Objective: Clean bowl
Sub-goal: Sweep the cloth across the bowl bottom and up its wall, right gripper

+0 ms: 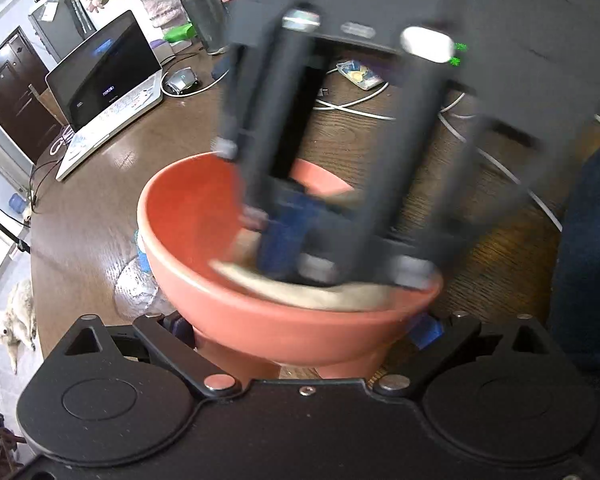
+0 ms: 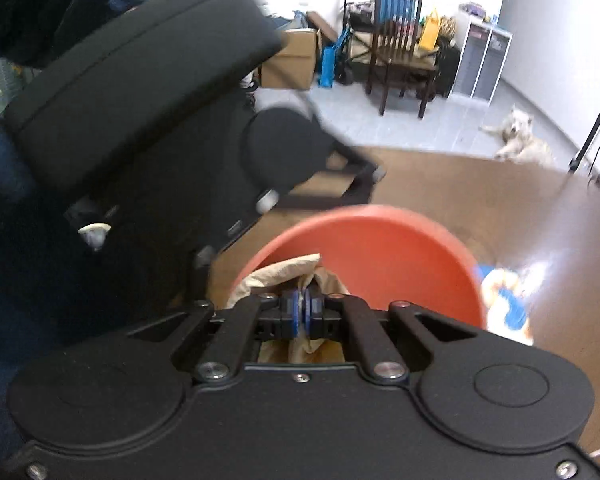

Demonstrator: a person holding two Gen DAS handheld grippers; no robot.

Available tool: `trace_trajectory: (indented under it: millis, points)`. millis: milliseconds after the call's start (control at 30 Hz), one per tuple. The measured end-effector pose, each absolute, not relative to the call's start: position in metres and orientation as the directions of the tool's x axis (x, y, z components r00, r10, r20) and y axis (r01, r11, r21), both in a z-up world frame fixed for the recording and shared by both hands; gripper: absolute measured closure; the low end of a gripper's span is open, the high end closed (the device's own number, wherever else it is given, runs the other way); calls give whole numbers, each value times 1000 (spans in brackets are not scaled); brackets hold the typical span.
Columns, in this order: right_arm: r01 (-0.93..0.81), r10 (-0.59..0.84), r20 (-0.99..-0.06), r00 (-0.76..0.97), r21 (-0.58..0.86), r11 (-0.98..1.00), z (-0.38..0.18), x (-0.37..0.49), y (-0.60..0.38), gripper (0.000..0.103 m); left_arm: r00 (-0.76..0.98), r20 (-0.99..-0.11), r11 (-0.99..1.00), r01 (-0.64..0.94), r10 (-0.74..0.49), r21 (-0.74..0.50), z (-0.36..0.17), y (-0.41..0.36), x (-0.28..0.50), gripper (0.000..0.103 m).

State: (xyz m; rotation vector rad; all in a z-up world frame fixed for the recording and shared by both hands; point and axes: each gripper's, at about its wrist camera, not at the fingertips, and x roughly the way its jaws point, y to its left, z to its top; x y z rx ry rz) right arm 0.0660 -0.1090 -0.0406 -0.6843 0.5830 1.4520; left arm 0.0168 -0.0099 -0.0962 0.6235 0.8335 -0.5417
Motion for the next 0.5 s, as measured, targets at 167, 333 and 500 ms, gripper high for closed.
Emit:
trace_trajectory:
  millis: [167, 333, 500]
  points:
    - [-990, 679, -722, 134, -122, 66, -35, 93, -112, 99, 561, -805, 702, 653, -195, 285, -97, -8, 16, 6]
    - [-984, 611, -772, 175, -152, 89, -50, 101, -123, 99, 568, -801, 703, 648, -189, 293, -97, -7, 16, 6]
    - [-991, 556, -822, 128, -133, 32, -69, 86, -131, 98, 570, -799, 700, 651, -193, 295, -96, -9, 12, 6]
